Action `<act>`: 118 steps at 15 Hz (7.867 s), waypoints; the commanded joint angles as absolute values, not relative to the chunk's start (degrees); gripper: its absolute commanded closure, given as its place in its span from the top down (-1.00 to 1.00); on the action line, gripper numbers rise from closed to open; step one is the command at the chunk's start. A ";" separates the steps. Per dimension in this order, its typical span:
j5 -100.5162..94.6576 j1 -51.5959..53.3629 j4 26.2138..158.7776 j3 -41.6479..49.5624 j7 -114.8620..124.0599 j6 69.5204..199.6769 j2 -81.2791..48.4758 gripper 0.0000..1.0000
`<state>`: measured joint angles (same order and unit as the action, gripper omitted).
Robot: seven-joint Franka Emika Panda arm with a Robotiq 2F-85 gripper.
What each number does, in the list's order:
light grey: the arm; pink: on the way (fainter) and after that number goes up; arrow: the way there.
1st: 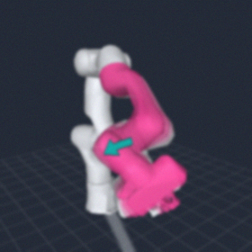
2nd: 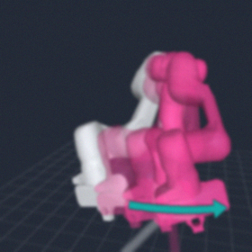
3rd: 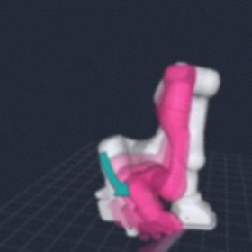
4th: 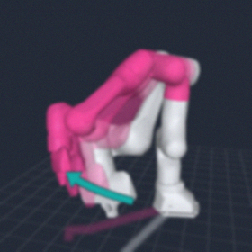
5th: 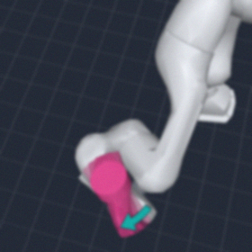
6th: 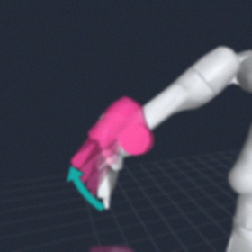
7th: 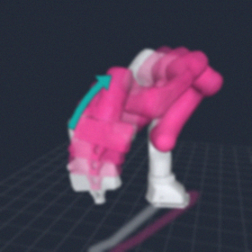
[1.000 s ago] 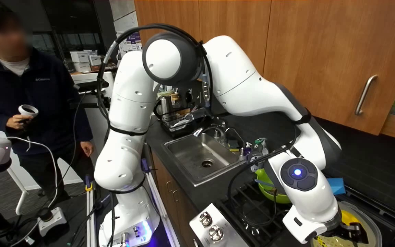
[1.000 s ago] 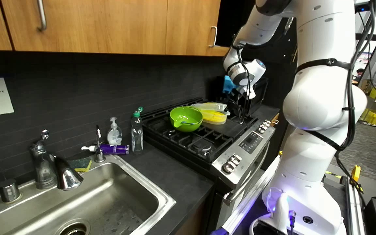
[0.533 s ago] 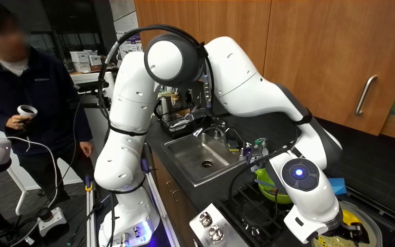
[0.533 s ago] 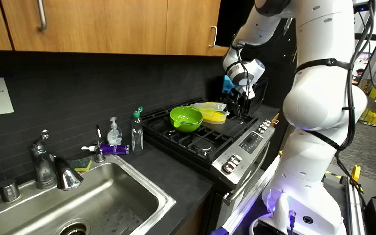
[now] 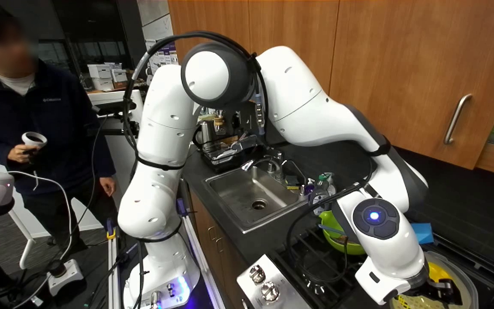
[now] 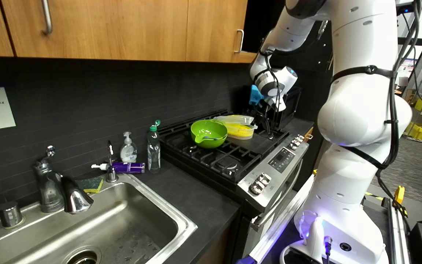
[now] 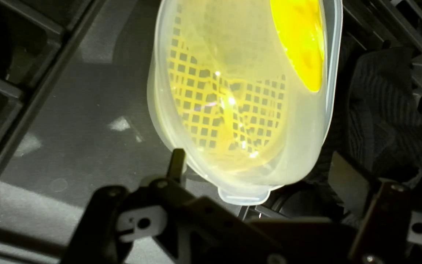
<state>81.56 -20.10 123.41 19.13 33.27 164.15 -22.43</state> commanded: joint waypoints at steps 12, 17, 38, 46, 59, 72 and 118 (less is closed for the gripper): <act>81.48 -19.86 121.92 19.13 34.66 164.44 -22.95 0.40; 81.48 -19.81 121.83 19.10 35.20 164.48 -23.05 0.63; 80.45 -19.62 121.70 18.86 35.24 164.03 -22.97 1.00; 79.07 -19.56 120.98 18.21 35.12 163.48 -23.19 1.00; 56.44 -11.59 117.42 20.10 56.27 161.42 -24.16 1.00; 56.14 -17.62 117.05 18.26 60.01 159.34 -25.17 1.00; 61.25 -19.40 114.98 16.48 54.86 164.30 -25.28 -0.17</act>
